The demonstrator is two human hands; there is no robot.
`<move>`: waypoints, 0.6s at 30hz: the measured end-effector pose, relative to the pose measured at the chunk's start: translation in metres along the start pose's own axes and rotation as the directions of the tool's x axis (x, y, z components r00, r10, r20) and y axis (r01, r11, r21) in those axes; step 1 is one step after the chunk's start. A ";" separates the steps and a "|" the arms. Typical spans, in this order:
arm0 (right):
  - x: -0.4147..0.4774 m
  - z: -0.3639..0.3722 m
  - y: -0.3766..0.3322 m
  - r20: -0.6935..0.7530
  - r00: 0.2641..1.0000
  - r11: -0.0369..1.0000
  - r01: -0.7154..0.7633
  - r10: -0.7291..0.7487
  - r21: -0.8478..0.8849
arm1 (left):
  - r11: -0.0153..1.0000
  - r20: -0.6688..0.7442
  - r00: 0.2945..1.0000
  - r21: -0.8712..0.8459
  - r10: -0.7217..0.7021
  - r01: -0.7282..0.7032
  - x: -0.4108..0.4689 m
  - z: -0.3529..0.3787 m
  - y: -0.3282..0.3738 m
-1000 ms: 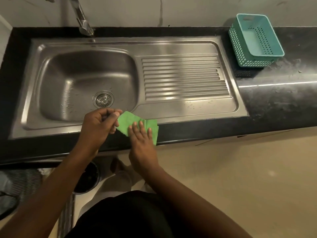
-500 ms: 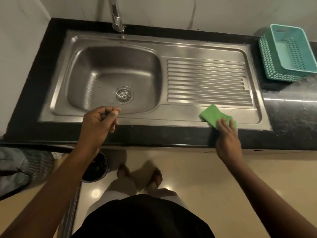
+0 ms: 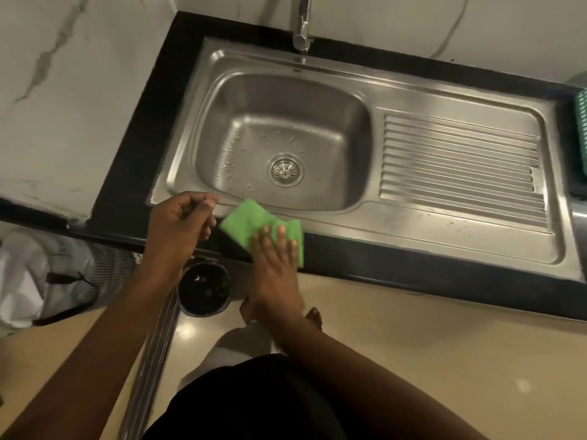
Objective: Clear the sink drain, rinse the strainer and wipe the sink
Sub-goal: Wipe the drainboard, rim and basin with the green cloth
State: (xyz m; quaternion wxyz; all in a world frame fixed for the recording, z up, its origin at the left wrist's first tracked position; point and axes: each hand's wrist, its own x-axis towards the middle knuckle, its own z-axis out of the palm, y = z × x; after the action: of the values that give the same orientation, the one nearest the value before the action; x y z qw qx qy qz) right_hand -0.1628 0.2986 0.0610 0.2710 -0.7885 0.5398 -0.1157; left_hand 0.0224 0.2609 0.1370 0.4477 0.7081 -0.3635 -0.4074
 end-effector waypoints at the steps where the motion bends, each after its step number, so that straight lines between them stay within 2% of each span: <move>1: 0.012 0.008 -0.017 0.047 0.998 0.999 0.041 -0.041 0.005 | 1.000 -0.003 1.000 -0.002 0.007 -0.007 0.003 -0.004 0.001; 6: 0.050 0.028 -0.060 0.146 0.963 0.974 0.227 -0.225 0.006 | 0.998 0.003 0.998 0.011 0.055 -0.055 0.018 -0.024 0.005; 8: 0.056 0.023 -0.052 0.216 0.928 0.949 0.315 -0.304 -0.018 | 0.998 0.004 0.998 0.007 0.057 -0.057 0.024 -0.027 0.005; 10: 0.061 0.006 -0.030 0.305 0.861 0.900 0.436 -0.407 -0.030 | 0.999 0.000 0.999 -0.018 0.050 -0.050 0.031 -0.030 0.007; 12: 0.058 -0.021 0.002 0.328 0.816 0.856 0.516 -0.476 -0.041 | 0.998 -0.008 0.999 -0.050 0.043 -0.044 0.037 -0.034 0.009; 14: 0.042 -0.048 0.043 0.285 0.827 0.849 0.523 -0.484 -0.075 | 0.998 -0.002 0.999 -0.050 0.048 -0.048 0.040 -0.038 0.009; 15: 0.030 -0.060 0.065 0.248 0.856 0.866 0.489 -0.453 -0.107 | 0.998 0.009 0.999 -0.047 0.046 -0.045 0.041 -0.039 0.008; 18: 0.009 -0.089 0.114 0.147 0.949 0.932 0.306 -0.281 -0.194 | 0.999 0.051 0.999 -0.038 0.017 -0.015 0.037 -0.038 0.002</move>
State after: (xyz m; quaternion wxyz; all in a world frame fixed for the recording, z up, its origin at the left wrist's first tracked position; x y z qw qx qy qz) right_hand -0.2909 0.2326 0.0705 0.1952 -0.8903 0.4084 -0.0500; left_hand 0.0711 0.2407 0.1400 0.4546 0.6859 -0.3730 -0.4286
